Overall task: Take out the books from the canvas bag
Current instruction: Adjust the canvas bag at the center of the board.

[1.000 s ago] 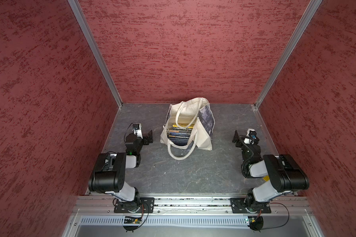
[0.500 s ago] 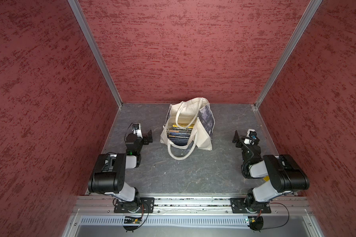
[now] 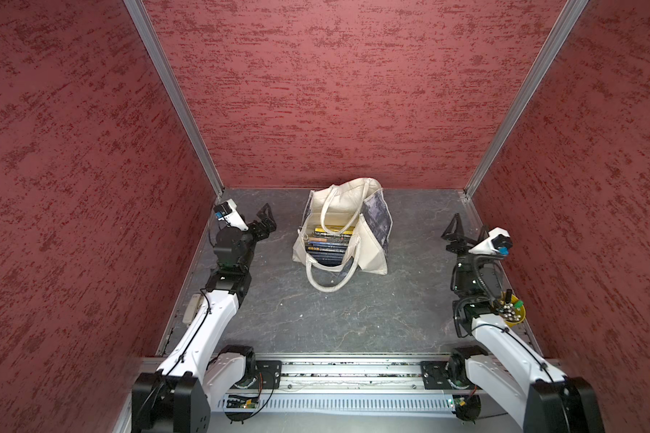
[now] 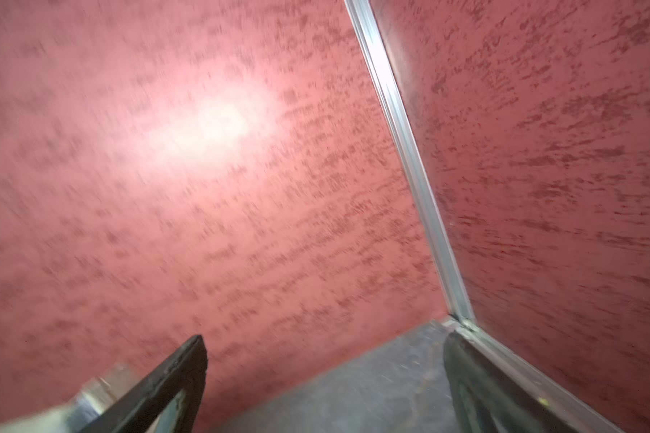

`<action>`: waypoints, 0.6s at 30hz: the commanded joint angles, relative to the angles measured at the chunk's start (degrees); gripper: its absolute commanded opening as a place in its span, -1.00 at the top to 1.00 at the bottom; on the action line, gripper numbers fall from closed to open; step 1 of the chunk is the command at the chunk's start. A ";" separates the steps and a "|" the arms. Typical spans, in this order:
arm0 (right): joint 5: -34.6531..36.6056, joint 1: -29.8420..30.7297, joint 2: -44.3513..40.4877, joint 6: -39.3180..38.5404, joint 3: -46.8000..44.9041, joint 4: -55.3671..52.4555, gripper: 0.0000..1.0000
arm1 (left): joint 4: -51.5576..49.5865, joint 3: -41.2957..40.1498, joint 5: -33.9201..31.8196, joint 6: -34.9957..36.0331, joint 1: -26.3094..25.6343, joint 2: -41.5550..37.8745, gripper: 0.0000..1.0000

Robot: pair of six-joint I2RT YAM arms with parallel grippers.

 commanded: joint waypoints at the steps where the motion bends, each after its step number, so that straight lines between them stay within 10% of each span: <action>1: -6.02 0.20 -2.72 16.82 -0.17 -10.53 -0.98 | -13.20 0.73 8.52 -13.68 0.64 -3.65 -0.99; 4: -14.70 0.37 0.60 15.54 4.68 -17.93 -0.98 | -12.61 0.41 14.83 -15.23 0.86 -4.55 -0.99; 18: -22.52 3.84 0.98 15.64 14.67 -44.98 -0.98 | -54.62 29.97 -10.05 -1.87 -26.79 8.68 -0.99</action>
